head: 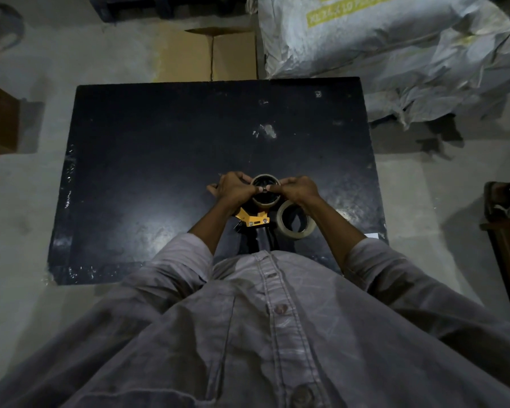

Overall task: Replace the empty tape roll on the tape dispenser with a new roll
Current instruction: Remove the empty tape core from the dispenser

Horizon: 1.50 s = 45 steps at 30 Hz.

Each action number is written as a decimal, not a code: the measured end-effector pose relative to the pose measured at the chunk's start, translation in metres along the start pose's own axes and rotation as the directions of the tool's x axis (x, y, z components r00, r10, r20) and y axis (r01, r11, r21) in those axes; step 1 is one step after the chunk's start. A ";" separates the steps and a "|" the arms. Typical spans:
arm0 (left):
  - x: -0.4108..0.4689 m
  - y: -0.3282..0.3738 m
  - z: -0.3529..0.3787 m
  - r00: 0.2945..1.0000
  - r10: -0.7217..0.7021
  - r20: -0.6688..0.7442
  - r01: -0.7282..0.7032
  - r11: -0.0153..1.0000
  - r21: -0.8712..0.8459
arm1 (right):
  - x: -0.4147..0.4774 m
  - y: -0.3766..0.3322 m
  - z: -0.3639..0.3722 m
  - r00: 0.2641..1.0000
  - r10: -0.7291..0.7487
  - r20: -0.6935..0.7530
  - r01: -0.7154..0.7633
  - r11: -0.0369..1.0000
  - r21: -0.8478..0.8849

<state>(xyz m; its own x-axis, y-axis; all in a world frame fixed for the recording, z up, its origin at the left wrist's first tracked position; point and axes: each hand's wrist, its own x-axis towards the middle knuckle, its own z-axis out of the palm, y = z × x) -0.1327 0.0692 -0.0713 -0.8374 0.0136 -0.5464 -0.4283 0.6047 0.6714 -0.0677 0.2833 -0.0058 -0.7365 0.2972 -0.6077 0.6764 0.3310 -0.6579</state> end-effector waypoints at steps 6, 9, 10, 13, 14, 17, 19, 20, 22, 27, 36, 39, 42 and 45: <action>0.003 0.001 0.000 1.000 0.020 -0.003 -0.020 1.000 0.004 | -0.005 -0.001 -0.001 0.999 -0.001 -0.039 0.001 1.000 0.013; 0.000 0.005 -0.001 1.000 0.021 0.012 -0.020 1.000 -0.019 | -0.006 -0.002 0.002 0.997 0.007 -0.074 -0.009 1.000 -0.026; 0.003 0.003 -0.001 1.000 0.016 0.013 -0.016 1.000 -0.021 | -0.006 -0.003 0.002 0.997 0.015 -0.082 -0.017 1.000 -0.025; 0.012 -0.006 0.001 1.000 0.003 0.010 -0.003 0.999 -0.042 | -0.005 -0.004 0.003 0.996 0.024 -0.082 -0.024 1.000 -0.005; 0.014 -0.008 0.002 1.000 -0.003 0.004 0.003 0.999 -0.046 | -0.006 -0.004 0.002 0.997 0.016 -0.077 -0.016 1.000 -0.002; 0.002 -0.001 -0.002 1.000 -0.005 -0.008 0.005 0.998 -0.060 | -0.007 -0.006 0.003 0.998 0.009 -0.065 -0.010 1.000 -0.014; -0.003 0.003 -0.003 1.000 -0.009 -0.021 0.008 0.998 -0.065 | -0.005 -0.006 0.004 0.996 0.042 -0.073 -0.041 0.999 0.021; -0.002 0.001 -0.002 1.000 -0.007 -0.026 0.005 0.998 -0.068 | -0.005 -0.006 0.004 0.995 0.057 -0.079 -0.054 0.998 0.038; 0.003 -0.003 0.000 1.000 -0.005 -0.026 0.003 0.998 -0.066 | -0.005 -0.005 0.004 0.995 0.066 -0.078 -0.063 0.997 0.044; 0.001 -0.001 -0.002 1.000 0.000 -0.024 -0.002 0.998 -0.061 | -0.007 -0.008 0.002 0.994 0.073 -0.080 -0.070 0.997 0.032; -0.012 0.005 -0.006 0.999 0.015 -0.049 -0.019 0.997 -0.074 | -0.013 -0.017 0.005 0.993 0.062 -0.102 -0.063 0.998 0.002; -0.015 0.008 -0.009 0.998 0.003 -0.055 -0.009 0.995 -0.095 | -0.014 -0.021 0.006 0.993 0.058 -0.100 -0.060 0.998 -0.016; -0.024 0.015 -0.012 0.998 -0.004 -0.067 -0.003 0.995 -0.102 | -0.015 -0.023 0.006 0.993 0.061 -0.099 -0.065 0.997 -0.038; -0.028 0.017 -0.013 0.998 0.010 -0.067 -0.017 0.995 -0.102 | -0.014 -0.023 0.007 0.992 0.054 -0.114 -0.059 0.997 -0.044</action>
<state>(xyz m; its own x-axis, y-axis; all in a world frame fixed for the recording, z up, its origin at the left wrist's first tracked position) -0.1215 0.0687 -0.0380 -0.8626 -0.0341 -0.5047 -0.4465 0.5203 0.7280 -0.0729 0.2654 0.0152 -0.6949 0.4151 -0.5872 0.7178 0.3522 -0.6006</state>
